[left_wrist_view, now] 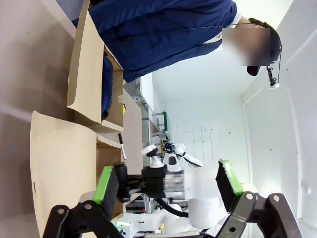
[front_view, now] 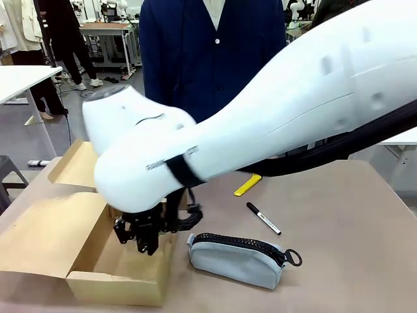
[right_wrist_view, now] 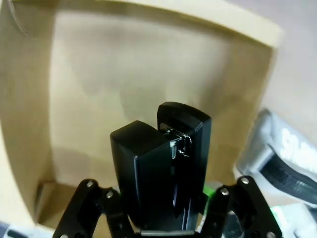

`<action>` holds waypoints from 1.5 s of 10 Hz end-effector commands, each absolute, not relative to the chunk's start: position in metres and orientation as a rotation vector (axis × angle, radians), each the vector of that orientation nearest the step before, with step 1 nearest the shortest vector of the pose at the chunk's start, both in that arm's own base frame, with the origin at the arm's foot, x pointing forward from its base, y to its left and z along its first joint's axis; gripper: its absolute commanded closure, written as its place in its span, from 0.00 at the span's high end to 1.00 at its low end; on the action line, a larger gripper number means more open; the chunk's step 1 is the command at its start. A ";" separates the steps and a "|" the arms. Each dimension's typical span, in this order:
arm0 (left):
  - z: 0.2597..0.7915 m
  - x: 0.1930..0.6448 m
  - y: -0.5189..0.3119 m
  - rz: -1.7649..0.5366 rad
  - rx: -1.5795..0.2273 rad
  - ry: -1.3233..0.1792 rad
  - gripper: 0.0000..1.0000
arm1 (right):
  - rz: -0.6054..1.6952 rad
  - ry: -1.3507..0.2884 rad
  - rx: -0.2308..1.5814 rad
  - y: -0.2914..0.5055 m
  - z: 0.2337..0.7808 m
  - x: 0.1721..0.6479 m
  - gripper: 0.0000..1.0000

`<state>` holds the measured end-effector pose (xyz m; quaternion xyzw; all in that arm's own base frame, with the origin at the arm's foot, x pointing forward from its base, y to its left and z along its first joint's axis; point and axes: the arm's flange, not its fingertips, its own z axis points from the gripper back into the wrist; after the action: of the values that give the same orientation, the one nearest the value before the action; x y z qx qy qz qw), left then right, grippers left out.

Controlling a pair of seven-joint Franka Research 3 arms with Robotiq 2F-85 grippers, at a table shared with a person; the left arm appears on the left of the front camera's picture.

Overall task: Place items inside the box.
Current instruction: Pick up a Pencil pouch or Stapler and place it inside the Mailer Box closest to the robot.

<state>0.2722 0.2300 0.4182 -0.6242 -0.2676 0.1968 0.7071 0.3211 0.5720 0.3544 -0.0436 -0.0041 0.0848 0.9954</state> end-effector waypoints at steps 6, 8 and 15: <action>0.420 0.271 0.229 0.413 -1.392 -0.612 1.00 | 0.165 0.031 -0.153 0.587 0.358 0.330 0.03; 0.420 0.271 0.229 0.413 -1.392 -0.612 1.00 | 0.174 0.036 -0.144 0.586 0.357 0.330 0.32; 0.420 0.271 0.229 0.413 -1.392 -0.612 1.00 | 0.179 0.026 -0.133 0.584 0.356 0.328 1.00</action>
<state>0.2722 0.2300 0.4182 -0.6242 -0.2676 0.1967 0.7071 0.3308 0.5884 0.3514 -0.0748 0.0092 0.0818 0.9938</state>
